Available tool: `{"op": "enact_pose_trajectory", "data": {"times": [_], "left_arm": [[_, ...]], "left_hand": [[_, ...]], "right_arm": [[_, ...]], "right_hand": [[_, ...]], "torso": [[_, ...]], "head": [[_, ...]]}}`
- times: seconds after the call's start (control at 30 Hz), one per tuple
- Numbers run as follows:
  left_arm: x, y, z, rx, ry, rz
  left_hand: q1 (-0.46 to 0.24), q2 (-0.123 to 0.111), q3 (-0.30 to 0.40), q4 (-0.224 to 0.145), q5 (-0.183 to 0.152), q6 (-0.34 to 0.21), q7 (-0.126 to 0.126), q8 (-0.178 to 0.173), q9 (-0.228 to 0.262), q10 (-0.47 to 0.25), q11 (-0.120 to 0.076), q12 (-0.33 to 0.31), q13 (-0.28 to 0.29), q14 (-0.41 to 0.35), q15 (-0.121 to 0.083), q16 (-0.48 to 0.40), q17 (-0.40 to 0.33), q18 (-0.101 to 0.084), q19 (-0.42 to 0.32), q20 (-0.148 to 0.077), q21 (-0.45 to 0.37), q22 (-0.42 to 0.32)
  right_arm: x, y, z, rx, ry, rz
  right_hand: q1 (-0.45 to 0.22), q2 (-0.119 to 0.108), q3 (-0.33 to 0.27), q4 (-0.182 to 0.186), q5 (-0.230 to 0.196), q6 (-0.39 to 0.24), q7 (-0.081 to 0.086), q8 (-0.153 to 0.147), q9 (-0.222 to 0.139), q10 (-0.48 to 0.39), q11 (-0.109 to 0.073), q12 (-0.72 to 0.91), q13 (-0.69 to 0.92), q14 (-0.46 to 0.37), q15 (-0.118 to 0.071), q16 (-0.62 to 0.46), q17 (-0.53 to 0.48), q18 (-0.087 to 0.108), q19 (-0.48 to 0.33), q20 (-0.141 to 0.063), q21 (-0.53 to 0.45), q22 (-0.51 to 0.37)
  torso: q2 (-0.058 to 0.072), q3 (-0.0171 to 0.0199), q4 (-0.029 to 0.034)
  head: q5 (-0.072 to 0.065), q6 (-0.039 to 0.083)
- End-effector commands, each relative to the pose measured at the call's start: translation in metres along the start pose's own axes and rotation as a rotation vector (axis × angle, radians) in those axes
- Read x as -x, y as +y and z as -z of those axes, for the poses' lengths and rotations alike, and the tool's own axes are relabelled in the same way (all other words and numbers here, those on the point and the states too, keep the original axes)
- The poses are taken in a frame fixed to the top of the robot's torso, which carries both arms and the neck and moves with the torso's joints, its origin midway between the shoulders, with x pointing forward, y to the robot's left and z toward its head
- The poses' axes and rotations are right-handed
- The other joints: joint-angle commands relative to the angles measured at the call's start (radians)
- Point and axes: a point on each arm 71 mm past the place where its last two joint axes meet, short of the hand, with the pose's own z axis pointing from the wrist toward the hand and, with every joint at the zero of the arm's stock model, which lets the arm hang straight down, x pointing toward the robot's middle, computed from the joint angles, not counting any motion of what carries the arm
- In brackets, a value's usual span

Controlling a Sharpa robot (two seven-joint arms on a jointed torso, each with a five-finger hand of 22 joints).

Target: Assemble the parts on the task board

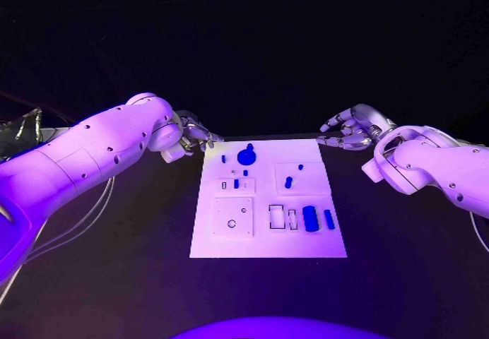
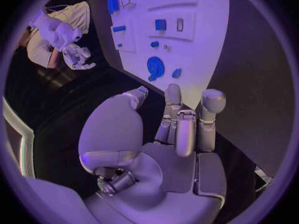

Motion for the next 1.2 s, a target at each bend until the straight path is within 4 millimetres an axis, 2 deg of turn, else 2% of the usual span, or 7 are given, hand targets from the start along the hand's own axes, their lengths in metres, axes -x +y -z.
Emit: {"op": "enact_pose_trajectory", "data": {"times": [0.03,0.4,0.67,0.77,1.1,1.2], "left_arm": [[0.003,-0.004,-0.003,0.006,-0.008,-0.058],[-0.009,-0.004,-0.019,0.064,0.027,-0.122],[-0.014,-0.006,-0.024,0.072,0.032,-0.134],[-0.016,-0.007,-0.024,0.070,0.035,-0.131],[-0.018,-0.008,-0.025,0.067,0.036,-0.124],[-0.018,-0.008,-0.026,0.071,0.045,-0.128]], "left_hand": [[-0.013,0.001,-0.015,0.000,0.000,-0.007,0.001,-0.005,-0.005,-0.007,0.001,0.002,-0.002,0.095,0.008,-0.005,0.245,0.017,-0.005,0.001,-0.003,-0.001],[-0.013,0.007,-0.024,-0.001,0.001,-0.008,0.001,-0.004,-0.010,-0.009,0.001,0.004,-0.003,0.093,0.009,-0.006,0.241,0.017,-0.003,0.001,-0.004,0.000],[-0.013,0.007,-0.031,0.000,0.000,-0.010,0.001,-0.005,-0.013,-0.012,0.002,0.003,-0.004,0.092,0.009,-0.007,0.239,0.017,-0.004,0.002,-0.005,-0.001],[-0.016,0.008,-0.040,0.001,0.000,-0.011,0.001,-0.004,-0.016,-0.013,0.002,0.004,-0.004,0.091,0.009,-0.008,0.239,0.017,-0.004,0.002,-0.005,-0.001],[-0.025,0.012,-0.064,0.001,0.000,-0.011,0.002,-0.001,-0.023,-0.016,0.003,0.007,-0.006,0.091,0.010,-0.008,0.238,0.017,-0.002,0.003,-0.004,0.001],[-0.007,0.023,-0.066,-0.002,0.001,-0.010,0.001,0.002,-0.027,-0.017,0.002,0.010,-0.007,0.091,0.009,-0.008,0.238,0.016,-0.001,0.003,-0.003,0.003]], "right_arm": [[0.000,0.001,0.000,0.017,-0.006,0.005],[-0.001,0.004,0.000,0.024,-0.004,0.004],[-0.001,0.006,-0.001,0.027,-0.003,0.004],[-0.002,0.006,-0.001,0.028,-0.003,0.004],[-0.002,0.007,-0.001,0.029,-0.001,0.005],[-0.002,0.007,-0.001,0.029,-0.001,0.005]], "right_hand": [[-0.007,0.002,-0.003,0.003,-0.002,-0.004,0.001,0.005,0.001,0.100,0.001,-0.002,0.260,0.100,-0.002,0.001,0.255,-0.014,0.106,-0.003,0.002,0.263],[-0.007,0.002,-0.003,0.003,-0.002,-0.004,0.001,0.005,0.001,0.100,0.001,-0.002,0.260,0.100,-0.002,0.001,0.255,-0.014,0.106,-0.003,0.002,0.263],[-0.007,0.002,-0.003,0.003,-0.002,-0.004,0.001,0.005,0.001,0.100,0.001,-0.002,0.260,0.100,-0.002,0.001,0.255,-0.014,0.106,-0.003,0.002,0.263],[-0.007,0.002,-0.003,0.003,-0.002,-0.004,0.001,0.005,0.001,0.100,0.001,-0.002,0.260,0.100,-0.002,0.001,0.255,-0.014,0.106,-0.003,0.002,0.263],[-0.007,0.002,-0.003,0.003,-0.002,-0.004,0.001,0.005,0.001,0.100,0.001,-0.002,0.260,0.100,-0.002,0.001,0.255,-0.014,0.106,-0.003,0.002,0.263],[-0.007,0.002,-0.003,0.003,-0.002,-0.004,0.001,0.005,0.001,0.100,0.001,-0.002,0.260,0.100,-0.002,0.001,0.255,-0.014,0.106,-0.003,0.002,0.263]], "torso": [[0.009,-0.0019,-0.0042],[0.025,-0.0060,-0.0120],[0.030,-0.0079,-0.0145],[0.030,-0.0083,-0.0145],[0.028,-0.0069,-0.0132],[0.028,-0.0063,-0.0124]], "head": [[0.004,0.005],[0.006,0.015],[0.008,0.017],[0.007,0.014],[0.004,0.010],[0.003,0.009]]}}
